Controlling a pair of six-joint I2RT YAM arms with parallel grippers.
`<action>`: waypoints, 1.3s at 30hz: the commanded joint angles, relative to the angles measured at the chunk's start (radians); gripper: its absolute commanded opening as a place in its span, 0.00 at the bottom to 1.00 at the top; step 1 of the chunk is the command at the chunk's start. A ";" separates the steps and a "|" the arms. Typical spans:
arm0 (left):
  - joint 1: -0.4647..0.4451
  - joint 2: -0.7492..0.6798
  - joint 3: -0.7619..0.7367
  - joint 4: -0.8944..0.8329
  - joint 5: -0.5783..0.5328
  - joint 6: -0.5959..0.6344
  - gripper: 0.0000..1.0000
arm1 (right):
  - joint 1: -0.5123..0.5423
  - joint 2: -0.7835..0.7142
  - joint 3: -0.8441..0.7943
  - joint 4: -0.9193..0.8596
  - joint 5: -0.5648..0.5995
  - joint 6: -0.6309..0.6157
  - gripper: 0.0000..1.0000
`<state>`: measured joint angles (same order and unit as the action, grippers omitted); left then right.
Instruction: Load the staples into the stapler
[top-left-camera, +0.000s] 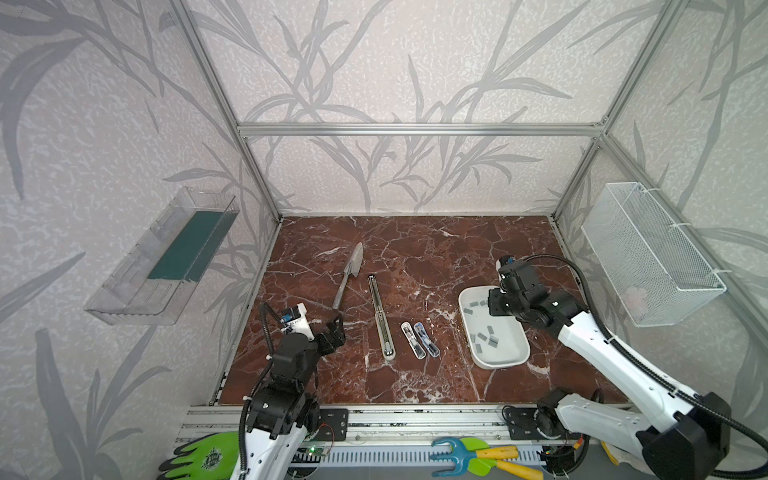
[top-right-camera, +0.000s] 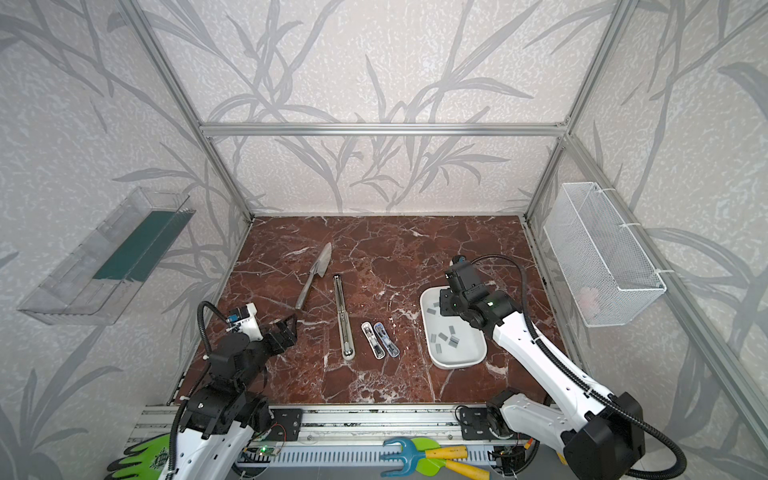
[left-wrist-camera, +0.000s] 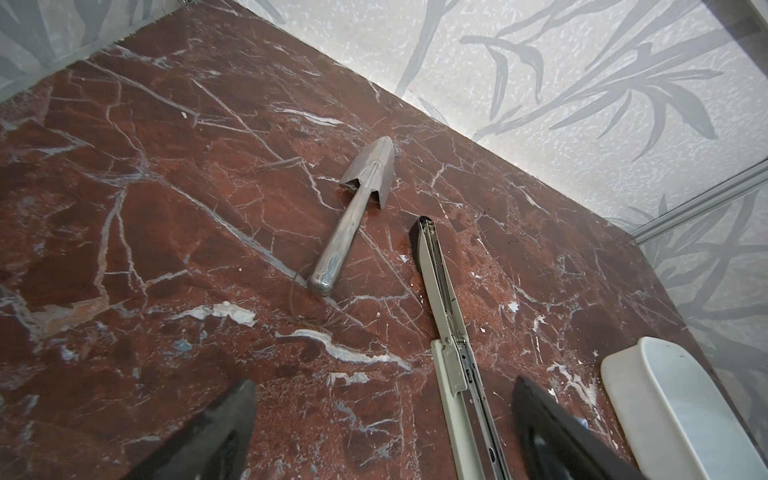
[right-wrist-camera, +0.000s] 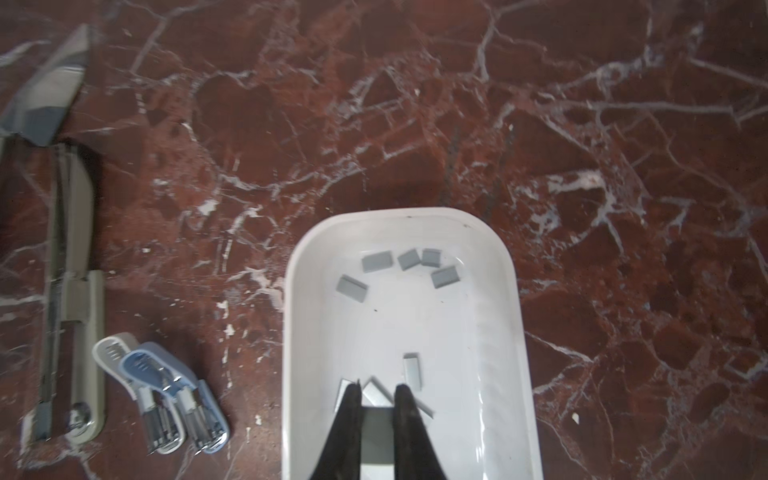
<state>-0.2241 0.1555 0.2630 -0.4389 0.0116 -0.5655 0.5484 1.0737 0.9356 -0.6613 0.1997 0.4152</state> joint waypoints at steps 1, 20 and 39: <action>-0.003 0.033 -0.035 0.101 0.209 0.005 0.99 | 0.087 -0.051 0.002 0.030 0.065 -0.007 0.09; -0.004 -0.152 -0.079 0.078 0.338 -0.053 0.99 | 0.624 0.362 0.041 0.289 0.120 0.054 0.09; -0.063 -0.142 -0.074 0.071 0.259 -0.037 0.99 | 0.622 0.590 0.072 0.414 0.139 0.038 0.10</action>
<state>-0.2790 0.0135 0.1890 -0.3477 0.3046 -0.6048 1.1713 1.6634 1.0134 -0.2802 0.3241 0.4736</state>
